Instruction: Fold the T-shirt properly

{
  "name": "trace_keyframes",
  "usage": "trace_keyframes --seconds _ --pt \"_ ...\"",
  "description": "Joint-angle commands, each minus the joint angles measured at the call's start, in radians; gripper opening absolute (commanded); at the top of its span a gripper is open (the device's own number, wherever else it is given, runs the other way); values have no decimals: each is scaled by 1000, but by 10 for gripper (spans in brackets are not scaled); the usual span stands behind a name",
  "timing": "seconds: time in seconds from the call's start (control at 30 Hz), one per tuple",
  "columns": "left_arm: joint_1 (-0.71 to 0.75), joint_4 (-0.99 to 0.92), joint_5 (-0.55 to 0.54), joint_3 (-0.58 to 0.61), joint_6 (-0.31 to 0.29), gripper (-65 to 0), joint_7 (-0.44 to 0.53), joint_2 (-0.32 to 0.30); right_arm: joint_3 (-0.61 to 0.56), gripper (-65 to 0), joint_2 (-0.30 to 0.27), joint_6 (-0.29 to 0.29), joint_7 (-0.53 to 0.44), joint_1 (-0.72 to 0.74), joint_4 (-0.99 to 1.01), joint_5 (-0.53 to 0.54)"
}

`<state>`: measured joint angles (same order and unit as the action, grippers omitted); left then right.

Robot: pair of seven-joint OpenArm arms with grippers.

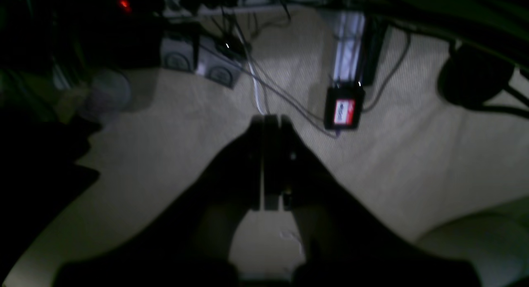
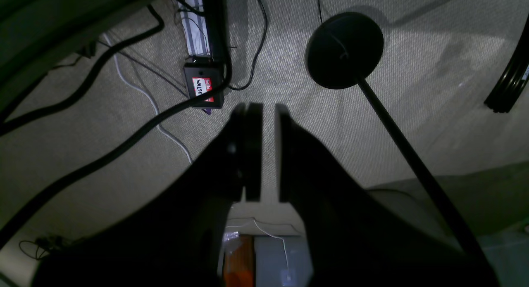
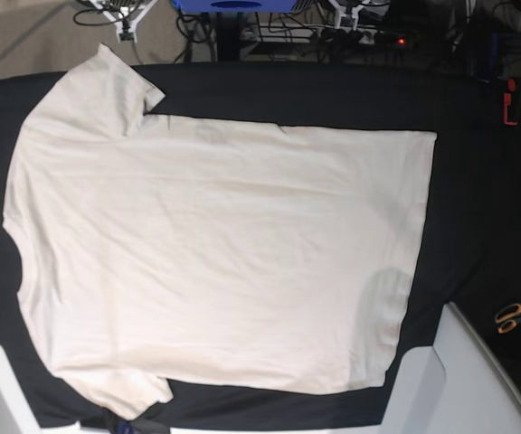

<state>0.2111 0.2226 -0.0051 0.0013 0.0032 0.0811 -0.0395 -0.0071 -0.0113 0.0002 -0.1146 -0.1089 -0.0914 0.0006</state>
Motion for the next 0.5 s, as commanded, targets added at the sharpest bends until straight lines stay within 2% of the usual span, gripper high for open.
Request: trace_keyframes --seconds 0.0,0.07,0.1,0.23,0.27,0.3,0.33,0.47 --pt "7 1 1 6 5 -650 -8 -4 -3 -594 -3 -1 22 -4 0 3" --pt "7 1 4 7 5 -650 -8 -4 -3 -581 -3 -1 51 1 0 3" --pt "7 1 3 7 5 -650 -8 -4 -3 -551 -3 -1 56 2 0 3" --pt "7 1 3 7 5 -650 -4 -4 -3 -317 -3 -1 56 1 -1 3" --pt "9 1 4 9 5 -650 -1 -4 -3 -269 -3 -1 46 -1 -1 3" --pt "9 1 4 9 5 -620 1 -4 -3 -242 -3 -1 25 -4 -1 3" --pt "9 1 4 9 5 -599 1 -4 -1 -240 -3 -1 2 -5 -1 3" --pt "11 1 0 -1 5 -650 1 -4 -1 -282 -2 -1 -20 -24 0 3"
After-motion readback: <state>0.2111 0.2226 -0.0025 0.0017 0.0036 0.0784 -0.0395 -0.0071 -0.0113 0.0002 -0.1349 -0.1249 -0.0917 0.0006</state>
